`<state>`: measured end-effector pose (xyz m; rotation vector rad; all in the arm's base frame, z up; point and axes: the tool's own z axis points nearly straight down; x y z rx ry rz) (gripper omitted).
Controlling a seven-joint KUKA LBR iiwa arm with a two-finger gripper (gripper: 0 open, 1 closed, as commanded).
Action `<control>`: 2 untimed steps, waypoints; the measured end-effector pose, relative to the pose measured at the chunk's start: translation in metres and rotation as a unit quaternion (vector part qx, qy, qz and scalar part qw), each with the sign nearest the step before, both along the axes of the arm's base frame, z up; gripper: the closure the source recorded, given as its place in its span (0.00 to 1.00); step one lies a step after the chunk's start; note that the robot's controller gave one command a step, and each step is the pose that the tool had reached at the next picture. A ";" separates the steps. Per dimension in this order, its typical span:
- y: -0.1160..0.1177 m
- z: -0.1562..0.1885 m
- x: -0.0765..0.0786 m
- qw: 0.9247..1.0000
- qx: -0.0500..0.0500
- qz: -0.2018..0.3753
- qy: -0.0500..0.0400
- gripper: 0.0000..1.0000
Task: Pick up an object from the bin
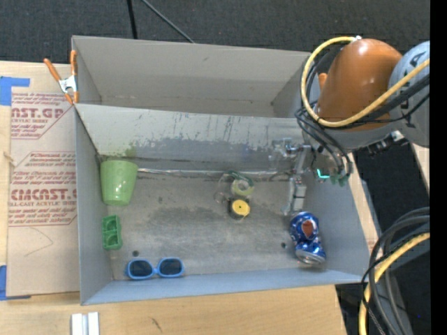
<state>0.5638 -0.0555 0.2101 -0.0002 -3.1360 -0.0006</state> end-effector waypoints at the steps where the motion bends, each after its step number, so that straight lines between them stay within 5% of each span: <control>1: -0.056 -0.028 -0.081 1.000 0.000 0.022 0.001 0.00; 2: -0.045 -0.145 -0.042 0.997 0.003 0.079 0.000 0.00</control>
Offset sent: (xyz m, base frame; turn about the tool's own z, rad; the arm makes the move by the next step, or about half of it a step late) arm -0.0773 -0.0533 -0.0260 -0.0507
